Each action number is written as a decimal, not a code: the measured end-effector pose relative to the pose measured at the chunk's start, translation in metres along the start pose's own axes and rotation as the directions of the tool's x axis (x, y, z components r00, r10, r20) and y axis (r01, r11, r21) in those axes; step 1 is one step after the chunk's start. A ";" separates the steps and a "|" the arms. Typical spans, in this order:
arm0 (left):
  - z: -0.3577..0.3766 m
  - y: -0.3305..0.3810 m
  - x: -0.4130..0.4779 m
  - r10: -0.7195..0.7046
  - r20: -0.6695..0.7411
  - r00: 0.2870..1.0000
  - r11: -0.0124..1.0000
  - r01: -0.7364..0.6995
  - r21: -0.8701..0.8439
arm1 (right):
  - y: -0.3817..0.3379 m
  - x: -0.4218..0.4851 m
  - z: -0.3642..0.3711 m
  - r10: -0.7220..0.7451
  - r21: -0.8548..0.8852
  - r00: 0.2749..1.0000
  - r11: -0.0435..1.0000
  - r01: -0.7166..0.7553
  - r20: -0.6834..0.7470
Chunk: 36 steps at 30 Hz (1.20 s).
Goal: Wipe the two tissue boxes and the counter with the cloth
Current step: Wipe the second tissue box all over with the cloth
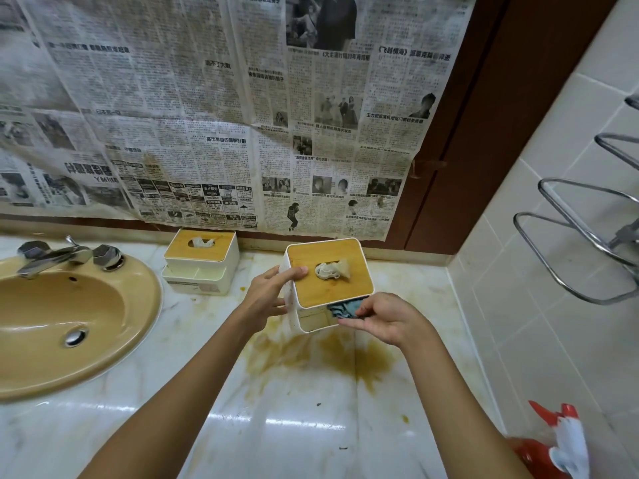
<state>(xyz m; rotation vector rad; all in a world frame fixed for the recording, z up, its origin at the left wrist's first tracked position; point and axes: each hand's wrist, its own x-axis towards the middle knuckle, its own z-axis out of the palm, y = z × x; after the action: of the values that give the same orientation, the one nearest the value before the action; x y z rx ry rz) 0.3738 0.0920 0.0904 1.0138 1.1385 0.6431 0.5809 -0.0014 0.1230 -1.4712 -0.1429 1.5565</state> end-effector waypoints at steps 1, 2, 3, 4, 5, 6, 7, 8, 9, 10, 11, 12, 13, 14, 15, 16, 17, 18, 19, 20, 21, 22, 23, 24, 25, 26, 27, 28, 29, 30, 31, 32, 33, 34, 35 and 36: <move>0.002 -0.001 0.000 -0.004 -0.001 1.000 1.000 0.004 -0.008 | -0.002 0.000 0.001 -0.018 -0.030 1.000 0.999 0.018 -0.007; 0.004 -0.002 0.001 -0.012 -0.003 1.000 1.000 0.011 -0.020 | -0.003 -0.002 0.002 -0.039 -0.064 0.999 0.997 0.038 -0.017; 0.006 -0.003 0.002 -0.019 -0.003 1.000 0.999 0.019 -0.029 | -0.005 -0.004 0.003 -0.059 -0.099 0.998 0.994 0.057 -0.022; 0.008 -0.005 0.003 -0.023 -0.004 1.000 0.999 0.023 -0.036 | -0.007 -0.006 0.005 -0.078 -0.136 0.996 0.988 0.072 -0.038; 0.010 -0.005 0.004 -0.023 -0.005 1.000 0.999 0.023 -0.040 | -0.008 -0.008 0.006 -0.101 -0.175 0.993 0.981 0.089 -0.057; 0.011 -0.006 0.005 -0.031 -0.009 0.999 0.998 0.030 -0.047 | -0.009 -0.009 0.006 -0.125 -0.204 0.989 0.973 0.106 -0.082; 0.013 -0.006 0.007 -0.043 -0.017 0.999 0.998 0.042 -0.053 | -0.010 -0.009 0.006 -0.153 -0.229 0.982 0.965 0.125 -0.109; 0.015 -0.005 0.007 -0.055 -0.026 0.998 0.997 0.053 -0.063 | -0.010 -0.010 0.006 -0.194 -0.268 0.971 0.951 0.152 -0.139; 0.017 -0.003 0.008 -0.064 -0.036 0.997 0.996 0.061 -0.071 | -0.009 -0.009 0.005 -0.248 -0.325 0.954 0.928 0.184 -0.168; 0.018 -0.001 0.008 -0.071 -0.036 0.997 0.994 0.068 -0.081 | -0.009 -0.010 0.004 -0.312 -0.404 0.928 0.890 0.212 -0.201; 0.019 0.001 0.008 -0.077 -0.038 0.996 0.993 0.074 -0.089 | -0.009 -0.011 0.002 -0.385 -0.479 0.892 0.845 0.237 -0.237; 0.019 0.003 0.010 -0.083 -0.045 0.996 0.992 0.078 -0.095 | -0.009 -0.014 0.002 -0.461 -0.535 0.845 0.802 0.266 -0.271; 0.019 0.006 0.011 -0.088 -0.058 0.994 0.992 0.082 -0.097 | -0.010 -0.016 0.001 -0.532 -0.570 0.796 0.764 0.304 -0.289; 0.017 0.008 0.012 -0.096 -0.067 0.993 0.991 0.089 -0.097 | -0.011 -0.018 0.000 -0.593 -0.605 0.753 0.721 0.338 -0.286; 0.016 0.010 0.013 -0.107 -0.066 0.992 0.991 0.101 -0.091 | -0.012 -0.018 0.000 -0.638 -0.654 0.725 0.668 0.356 -0.257; 0.013 0.012 0.014 -0.123 -0.058 0.991 0.990 0.118 -0.082 | -0.013 -0.019 -0.001 -0.667 -0.713 0.715 0.605 0.355 -0.210; 0.011 0.014 0.015 -0.138 -0.044 0.990 0.988 0.135 -0.070 | -0.014 -0.018 -0.001 -0.678 -0.769 0.718 0.539 0.343 -0.155; 0.010 0.016 0.017 -0.153 -0.028 0.988 0.987 0.152 -0.051 | -0.015 -0.018 -0.003 -0.673 -0.813 0.731 0.485 0.322 -0.112; 0.008 0.017 0.017 -0.168 -0.018 0.986 0.985 0.168 -0.031 | -0.016 -0.017 -0.005 -0.658 -0.840 0.748 0.451 0.301 -0.086; 0.007 0.017 0.018 -0.176 -0.009 0.984 0.984 0.176 -0.018 | -0.016 -0.015 -0.008 -0.641 -0.856 0.763 0.437 0.277 -0.080; 0.007 0.017 0.018 -0.181 -0.003 0.984 0.983 0.181 -0.014 | -0.016 -0.014 -0.010 -0.630 -0.865 0.772 0.430 0.257 -0.084; 0.007 0.018 0.017 -0.183 0.004 0.983 0.983 0.183 -0.024 | -0.015 -0.013 -0.012 -0.631 -0.876 0.770 0.418 0.240 -0.090; 0.009 0.020 0.014 -0.186 0.013 0.983 0.982 0.186 -0.042 | -0.014 -0.012 -0.013 -0.644 -0.887 0.758 0.403 0.227 -0.099; 0.009 0.020 0.013 -0.185 0.018 0.982 0.981 0.186 -0.058 | -0.013 -0.009 -0.015 -0.657 -0.891 0.746 0.398 0.218 -0.110; 0.010 0.020 0.012 -0.186 0.018 0.982 0.981 0.186 -0.059 | -0.011 -0.006 -0.016 -0.654 -0.898 0.747 0.392 0.200 -0.119; 0.011 0.021 0.011 -0.186 0.015 0.982 0.981 0.186 -0.047 | -0.010 -0.003 -0.016 -0.628 -0.913 0.769 0.372 0.167 -0.115; 0.011 0.021 0.011 -0.188 0.013 0.982 0.982 0.188 -0.030 | -0.008 0.003 -0.018 -0.573 -0.925 0.811 0.359 0.122 -0.116; 0.011 0.020 0.011 -0.187 0.009 0.982 0.982 0.187 -0.012 | -0.008 0.005 -0.019 -0.508 -0.930 0.855 0.356 0.093 -0.109; 0.011 0.021 0.010 -0.184 0.005 0.983 0.983 0.184 -0.006 | -0.010 0.003 -0.019 -0.428 -0.929 0.899 0.362 0.076 -0.094; 0.011 0.022 0.010 -0.177 0.002 0.984 0.984 0.177 -0.008 | -0.012 -0.002 -0.018 -0.351 -0.914 0.934 0.397 0.082 -0.068; 0.011 0.022 0.010 -0.171 -0.003 0.985 0.985 0.171 -0.016 | -0.015 -0.007 -0.016 -0.282 -0.889 0.959 0.445 0.103 -0.030; 0.011 0.023 0.010 -0.166 -0.008 0.986 0.986 0.166 -0.020 | -0.017 -0.011 -0.015 -0.215 -0.866 0.976 0.487 0.114 0.007; 0.011 0.023 0.010 -0.163 -0.013 0.986 0.986 0.163 -0.018 | -0.018 -0.014 -0.015 -0.153 -0.848 0.988 0.518 0.108 0.032; 0.011 0.024 0.011 -0.161 -0.018 0.987 0.987 0.161 -0.010 | -0.018 -0.012 -0.016 -0.105 -0.831 0.994 0.548 0.091 0.039; 0.012 0.024 0.011 -0.162 -0.026 0.986 0.987 0.162 -0.003 | -0.016 -0.009 -0.017 -0.062 -0.808 0.997 0.585 0.066 0.037; 0.012 0.024 0.010 -0.158 -0.035 0.987 0.987 0.158 0.001 | -0.013 -0.005 -0.016 -0.041 -0.775 0.998 0.629 0.058 0.041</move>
<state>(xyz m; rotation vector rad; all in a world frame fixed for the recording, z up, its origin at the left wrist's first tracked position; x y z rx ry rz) 0.3903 0.1072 0.1086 0.9079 1.2374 0.5331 0.6006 -0.0055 0.1305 -2.0835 -0.9786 1.5263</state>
